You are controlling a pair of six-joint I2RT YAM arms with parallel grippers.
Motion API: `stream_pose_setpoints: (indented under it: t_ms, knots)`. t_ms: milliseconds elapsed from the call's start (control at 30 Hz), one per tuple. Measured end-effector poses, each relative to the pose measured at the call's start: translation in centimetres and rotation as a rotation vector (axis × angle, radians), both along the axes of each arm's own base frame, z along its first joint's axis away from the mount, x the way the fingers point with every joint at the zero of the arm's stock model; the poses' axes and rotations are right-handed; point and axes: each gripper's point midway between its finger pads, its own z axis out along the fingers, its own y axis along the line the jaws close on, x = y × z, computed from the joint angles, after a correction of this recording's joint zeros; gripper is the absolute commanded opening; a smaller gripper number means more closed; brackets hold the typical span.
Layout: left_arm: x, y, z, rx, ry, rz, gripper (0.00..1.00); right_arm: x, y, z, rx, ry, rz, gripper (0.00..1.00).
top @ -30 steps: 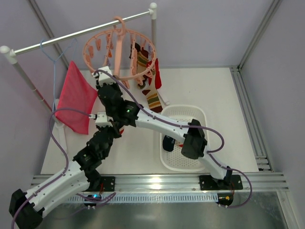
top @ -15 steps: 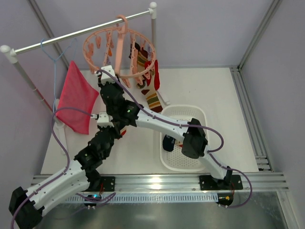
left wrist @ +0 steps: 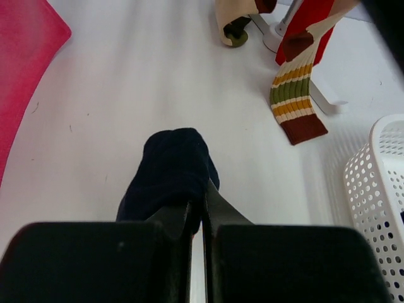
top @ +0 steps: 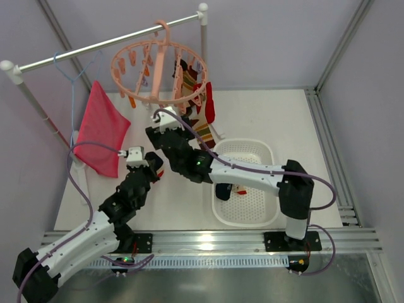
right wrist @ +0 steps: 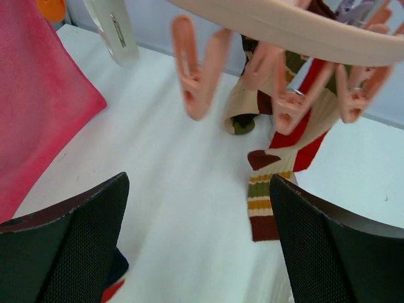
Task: Remove the socks clipped to the hanger
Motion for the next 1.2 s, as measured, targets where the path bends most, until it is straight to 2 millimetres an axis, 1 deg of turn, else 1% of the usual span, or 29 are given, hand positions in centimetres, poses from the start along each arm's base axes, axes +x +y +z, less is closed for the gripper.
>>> stream_pose_setpoints:
  t_ms: [133, 200, 233, 333, 400, 467, 533, 633, 733, 800, 867, 900, 933, 1000, 1067, 1100, 1133, 1200]
  knots:
    - [0.3, 0.1, 0.1, -0.028, -0.012, -0.017, 0.0, -2.0, -3.5, 0.8, 0.06, 0.006, 0.002, 0.92]
    - [0.4, -0.3, -0.1, -0.04, -0.01, -0.046, 0.0, -2.2, -5.4, 0.4, 0.089, 0.021, -0.007, 0.92]
    - [0.5, -0.5, -0.2, -0.045, -0.007, -0.062, 0.0, -2.2, -6.2, -0.1, 0.1, 0.032, -0.012, 0.92]
    - [0.8, -1.8, -0.5, -0.069, 0.005, -0.142, 0.0, -2.0, -10.2, -3.1, 0.122, 0.083, -0.045, 0.92]
    - [0.9, -3.0, -0.8, -0.081, 0.018, -0.208, 0.0, -1.9, -13.7, -5.9, 0.117, 0.126, -0.085, 0.92]
    - [0.7, -4.5, -1.0, -0.096, 0.027, -0.287, 0.0, -2.1, -17.2, -8.1, 0.117, 0.16, -0.129, 0.92]
    - [0.3, -6.2, -1.0, -0.116, 0.033, -0.378, 0.0, -2.4, -20.0, -9.1, 0.139, 0.176, -0.164, 0.92]
    - [-0.5, -8.8, -1.2, -0.149, 0.048, -0.519, 0.01, -3.2, -23.6, -8.9, 0.21, 0.167, -0.2, 0.93]
    - [-1.1, -10.9, -1.6, -0.179, 0.083, -0.627, 0.0, -4.0, -26.9, -7.5, 0.308, 0.129, -0.233, 0.93]
    - [-1.3, -12.1, -1.4, -0.183, 0.097, -0.676, 0.01, -4.4, -29.7, -6.4, 0.383, 0.092, -0.275, 0.93]
    - [-1.4, -13.7, 0.0, -0.175, 0.08, -0.726, 0.0, -4.8, -32.4, -5.9, 0.445, 0.058, -0.323, 0.95]
    - [-1.2, -14.6, 1.3, -0.169, 0.06, -0.748, 0.0, -4.9, -33.9, -5.6, 0.477, 0.039, -0.353, 0.95]
    - [-1.6, -16.1, 2.9, -0.17, 0.034, -0.794, 0.01, -5.0, -34.9, -5.7, 0.494, 0.03, -0.374, 0.95]
    - [-1.7, -18.1, 6.0, -0.178, -0.027, -0.845, 0.0, -5.3, -36.9, -6.4, 0.515, 0.025, -0.418, 0.95]
    - [-1.7, -20.2, 8.9, -0.193, -0.084, -0.892, 0.01, -5.3, -37.8, -7.0, 0.524, 0.032, -0.443, 0.96]
    - [-1.8, -21.3, 10.0, -0.198, -0.104, -0.913, 0.0, -5.3, -38.0, -7.4, 0.521, 0.041, -0.45, 0.95]
    - [-1.7, -22.4, 10.9, -0.2, -0.118, -0.931, 0.0, -5.3, -38.2, -8.0, 0.516, 0.055, -0.456, 0.96]
    - [-1.5, -24.5, 11.5, -0.191, -0.123, -0.962, 0.0, -5.3, -38.6, -8.9, 0.507, 0.078, -0.469, 0.96]
